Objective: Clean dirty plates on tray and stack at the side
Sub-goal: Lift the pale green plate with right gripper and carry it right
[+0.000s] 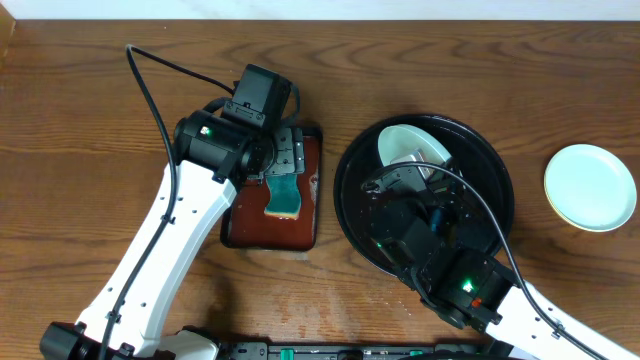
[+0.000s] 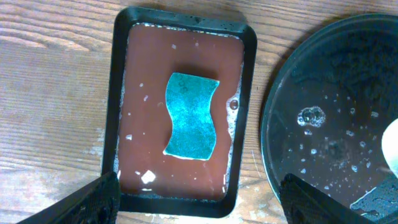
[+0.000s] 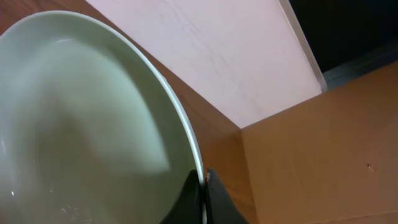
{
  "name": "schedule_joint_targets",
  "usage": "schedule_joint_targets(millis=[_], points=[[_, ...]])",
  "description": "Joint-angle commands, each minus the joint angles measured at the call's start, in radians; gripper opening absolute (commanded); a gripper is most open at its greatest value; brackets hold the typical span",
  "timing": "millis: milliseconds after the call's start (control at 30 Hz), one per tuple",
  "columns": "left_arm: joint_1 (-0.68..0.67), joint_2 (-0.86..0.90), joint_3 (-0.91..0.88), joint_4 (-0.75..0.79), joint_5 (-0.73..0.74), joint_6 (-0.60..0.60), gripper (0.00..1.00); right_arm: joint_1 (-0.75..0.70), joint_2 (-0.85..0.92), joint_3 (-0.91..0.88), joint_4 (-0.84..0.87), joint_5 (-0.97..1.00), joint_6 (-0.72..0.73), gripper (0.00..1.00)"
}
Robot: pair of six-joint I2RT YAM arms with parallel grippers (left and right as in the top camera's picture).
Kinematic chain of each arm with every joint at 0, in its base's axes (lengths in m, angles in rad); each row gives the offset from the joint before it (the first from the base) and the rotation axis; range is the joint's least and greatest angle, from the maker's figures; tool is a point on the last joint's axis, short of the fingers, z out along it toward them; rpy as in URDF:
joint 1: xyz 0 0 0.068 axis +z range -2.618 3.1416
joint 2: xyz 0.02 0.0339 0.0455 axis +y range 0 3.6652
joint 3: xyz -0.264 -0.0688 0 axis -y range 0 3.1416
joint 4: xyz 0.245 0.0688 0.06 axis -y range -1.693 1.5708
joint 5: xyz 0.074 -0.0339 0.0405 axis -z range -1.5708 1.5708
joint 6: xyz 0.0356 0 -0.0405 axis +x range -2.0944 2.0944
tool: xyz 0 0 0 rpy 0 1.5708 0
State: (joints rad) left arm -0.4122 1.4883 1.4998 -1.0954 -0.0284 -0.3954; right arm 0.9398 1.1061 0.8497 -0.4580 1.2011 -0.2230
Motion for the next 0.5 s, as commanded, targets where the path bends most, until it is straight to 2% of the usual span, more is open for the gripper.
schedule_joint_targets(millis=[0,67,167,267,300,367,467], points=[[0.008,-0.005,0.017,-0.003,0.002,-0.002,0.82,-0.029,0.0,0.011,0.003,0.019,0.09,0.01],[0.008,-0.005,0.017,-0.003,0.002,-0.002,0.82,-0.078,0.0,0.011,-0.005,-0.037,0.138,0.01],[0.008,-0.005,0.017,-0.003,0.002,-0.002,0.82,-0.232,0.002,0.011,-0.035,-0.362,0.254,0.01],[0.008,-0.005,0.017,-0.003,0.002,-0.002,0.82,-0.492,0.009,0.011,-0.049,-1.087,0.267,0.01],[0.008,-0.005,0.017,-0.003,0.002,-0.002,0.83,-0.584,0.013,0.011,-0.056,-1.26,0.267,0.01],[0.008,-0.005,0.017,-0.003,0.002,-0.002,0.83,-0.735,0.012,0.011,-0.068,-1.395,0.296,0.01],[0.008,-0.005,0.017,-0.003,0.002,-0.002,0.82,-0.984,0.01,0.011,-0.068,-1.402,0.424,0.01]])
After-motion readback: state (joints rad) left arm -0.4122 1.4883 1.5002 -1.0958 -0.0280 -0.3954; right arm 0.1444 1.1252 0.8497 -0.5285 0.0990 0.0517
